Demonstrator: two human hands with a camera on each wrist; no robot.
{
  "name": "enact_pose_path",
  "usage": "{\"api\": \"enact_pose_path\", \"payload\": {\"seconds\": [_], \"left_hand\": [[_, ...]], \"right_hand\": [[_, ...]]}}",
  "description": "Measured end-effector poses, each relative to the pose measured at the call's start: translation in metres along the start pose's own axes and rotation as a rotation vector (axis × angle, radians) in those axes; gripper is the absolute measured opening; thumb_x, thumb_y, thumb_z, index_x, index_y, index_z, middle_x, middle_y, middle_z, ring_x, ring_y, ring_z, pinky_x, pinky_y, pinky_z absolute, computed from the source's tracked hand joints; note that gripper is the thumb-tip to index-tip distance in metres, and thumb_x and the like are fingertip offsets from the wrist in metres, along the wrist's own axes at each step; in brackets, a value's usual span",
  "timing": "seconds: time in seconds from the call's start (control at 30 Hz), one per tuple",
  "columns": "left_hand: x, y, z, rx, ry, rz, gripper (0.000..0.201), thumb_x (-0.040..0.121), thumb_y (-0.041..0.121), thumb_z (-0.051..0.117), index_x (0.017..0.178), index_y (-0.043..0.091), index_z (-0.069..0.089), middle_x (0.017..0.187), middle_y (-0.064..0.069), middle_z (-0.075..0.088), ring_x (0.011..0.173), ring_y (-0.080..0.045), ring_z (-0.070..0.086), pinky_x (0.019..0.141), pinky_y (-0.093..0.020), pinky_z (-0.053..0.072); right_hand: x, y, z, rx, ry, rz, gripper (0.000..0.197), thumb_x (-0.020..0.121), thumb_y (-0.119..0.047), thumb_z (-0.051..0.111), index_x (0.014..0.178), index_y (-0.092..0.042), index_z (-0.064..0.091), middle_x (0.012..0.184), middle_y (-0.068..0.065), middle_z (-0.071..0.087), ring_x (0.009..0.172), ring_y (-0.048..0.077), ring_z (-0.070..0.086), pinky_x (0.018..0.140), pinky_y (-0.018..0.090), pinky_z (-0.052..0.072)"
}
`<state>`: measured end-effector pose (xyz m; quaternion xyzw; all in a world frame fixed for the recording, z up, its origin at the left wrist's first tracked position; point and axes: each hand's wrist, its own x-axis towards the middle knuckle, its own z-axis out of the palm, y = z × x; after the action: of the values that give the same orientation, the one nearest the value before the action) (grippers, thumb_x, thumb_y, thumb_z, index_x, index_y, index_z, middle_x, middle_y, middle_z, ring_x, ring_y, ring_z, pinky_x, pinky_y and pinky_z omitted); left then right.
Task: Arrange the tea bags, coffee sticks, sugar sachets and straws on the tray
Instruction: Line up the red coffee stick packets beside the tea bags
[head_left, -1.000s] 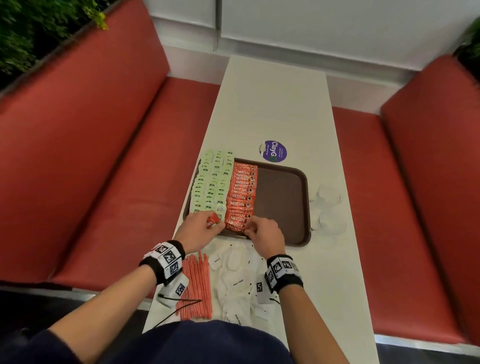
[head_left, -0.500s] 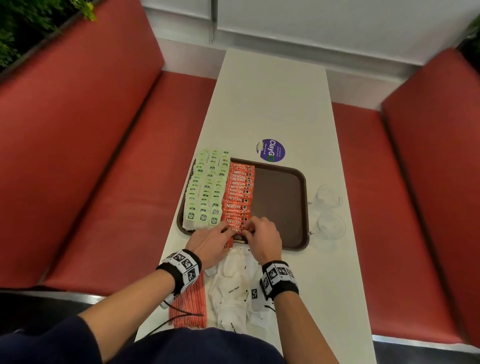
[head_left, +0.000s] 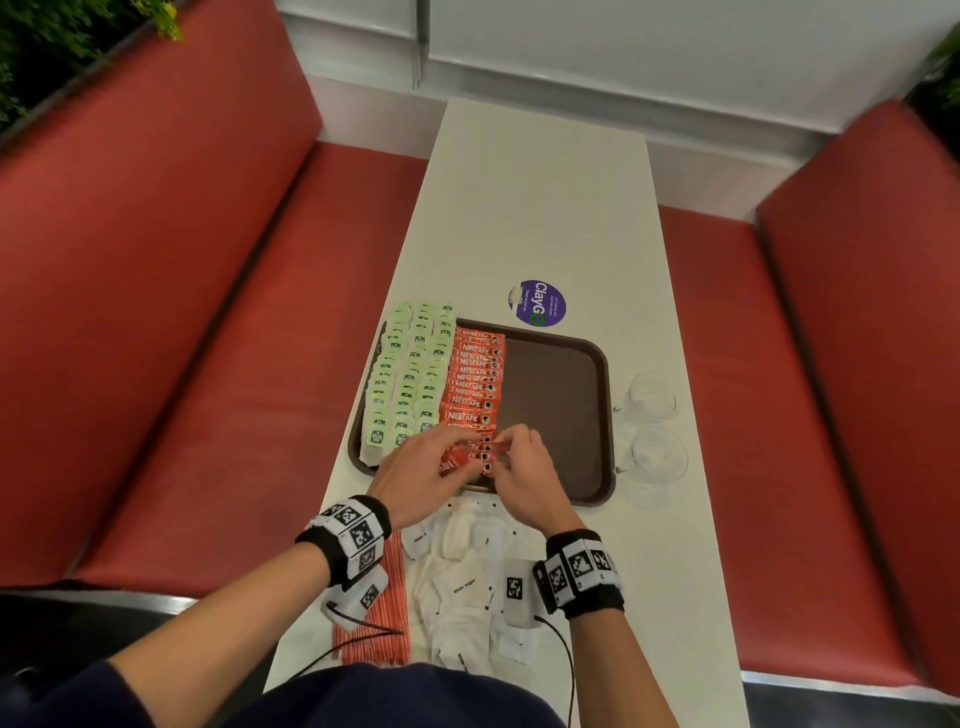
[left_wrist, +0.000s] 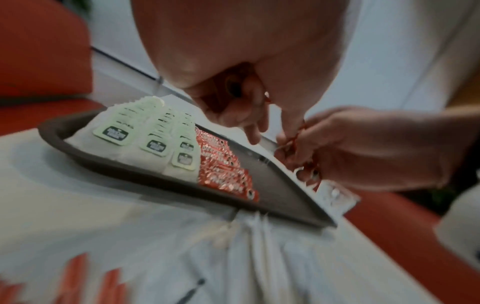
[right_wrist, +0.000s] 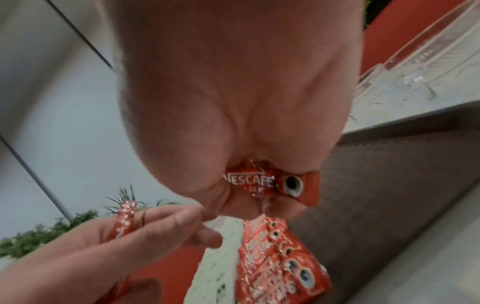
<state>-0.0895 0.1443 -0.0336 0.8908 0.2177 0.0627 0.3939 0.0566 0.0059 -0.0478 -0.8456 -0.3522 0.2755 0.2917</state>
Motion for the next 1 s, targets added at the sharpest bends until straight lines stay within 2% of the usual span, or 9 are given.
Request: {"api": "enact_pose_path", "payload": {"seconds": [0.1,0.2,0.27,0.37,0.47,0.6,0.8,0.9,1.0], "left_hand": [[0.000,0.016,-0.009,-0.255,0.035,0.078,0.038,0.096,0.046,0.078,0.132,0.040,0.068,0.118,0.021,0.072,0.113,-0.003,0.068,0.100,-0.031,0.053],[0.002,0.025,-0.012,-0.285,0.088,0.120,0.015,0.096,0.028,0.081,0.111,0.032,0.078,0.110,0.019,0.075,0.107,-0.007,0.071,0.098,-0.033,0.055],[0.004,0.024,-0.016,-0.302,0.108,0.070,0.005,0.097,0.027,0.080,0.101,0.029,0.078,0.100,0.019,0.077,0.099,-0.006,0.072,0.091,-0.031,0.055],[0.004,0.020,-0.023,-0.328,0.133,-0.036,0.005,0.098,0.028,0.078,0.095,0.031,0.076,0.094,0.017,0.078,0.093,-0.005,0.072,0.085,-0.022,0.052],[0.000,0.014,-0.026,-0.370,0.158,-0.136,0.006,0.098,0.030,0.078,0.094,0.030,0.075,0.094,0.018,0.077,0.093,0.000,0.071,0.083,-0.014,0.050],[-0.002,0.008,-0.025,-0.458,0.161,-0.181,0.006,0.098,0.030,0.078,0.095,0.028,0.074,0.094,0.017,0.077,0.092,-0.003,0.072,0.089,-0.030,0.057],[-0.001,0.009,-0.025,-0.548,0.175,-0.239,0.007,0.101,0.032,0.074,0.098,0.026,0.073,0.098,0.014,0.077,0.098,-0.006,0.070,0.092,-0.033,0.054],[-0.003,0.007,-0.020,-0.564,0.183,-0.248,0.005,0.101,0.031,0.074,0.098,0.027,0.073,0.101,0.014,0.077,0.101,-0.004,0.070,0.093,-0.030,0.054],[-0.006,0.006,-0.017,-0.503,0.174,-0.245,0.005,0.100,0.029,0.075,0.097,0.026,0.073,0.098,0.013,0.077,0.097,0.000,0.070,0.087,-0.023,0.051]], "right_hand": [[-0.007,-0.012,-0.010,-0.060,-0.127,-0.038,0.016,0.106,-0.012,0.050,0.122,-0.013,0.050,0.128,0.008,0.052,0.119,0.028,0.047,0.102,0.044,0.044],[-0.014,-0.023,-0.018,-0.003,-0.177,-0.092,0.009,0.107,-0.009,0.048,0.114,-0.016,0.050,0.121,0.003,0.055,0.116,0.026,0.052,0.094,0.038,0.043],[-0.019,-0.023,-0.021,0.124,-0.164,-0.058,0.010,0.107,-0.010,0.053,0.113,-0.018,0.054,0.118,0.001,0.061,0.109,0.020,0.058,0.087,0.034,0.045],[-0.028,-0.015,-0.022,0.319,-0.055,0.017,0.010,0.106,-0.017,0.063,0.111,-0.026,0.061,0.113,-0.001,0.070,0.101,0.018,0.066,0.088,0.037,0.054],[-0.036,-0.005,-0.022,0.433,0.040,0.041,0.012,0.101,-0.029,0.077,0.108,-0.032,0.068,0.107,-0.006,0.075,0.101,0.017,0.072,0.090,0.037,0.062],[-0.037,-0.002,-0.026,0.438,0.074,0.037,0.015,0.092,-0.032,0.087,0.103,-0.031,0.076,0.100,-0.006,0.079,0.097,0.015,0.075,0.091,0.042,0.065],[-0.042,-0.008,-0.040,0.547,-0.046,-0.002,0.010,0.097,-0.030,0.083,0.105,-0.026,0.079,0.106,-0.001,0.080,0.107,0.023,0.074,0.100,0.046,0.062],[-0.041,-0.007,-0.039,0.536,-0.060,0.013,0.009,0.100,-0.029,0.080,0.108,-0.025,0.079,0.107,-0.001,0.080,0.107,0.020,0.075,0.101,0.046,0.062],[-0.036,0.000,-0.032,0.405,0.009,0.049,0.007,0.098,-0.030,0.082,0.104,-0.031,0.079,0.098,-0.007,0.081,0.097,0.013,0.077,0.096,0.042,0.064]]}}
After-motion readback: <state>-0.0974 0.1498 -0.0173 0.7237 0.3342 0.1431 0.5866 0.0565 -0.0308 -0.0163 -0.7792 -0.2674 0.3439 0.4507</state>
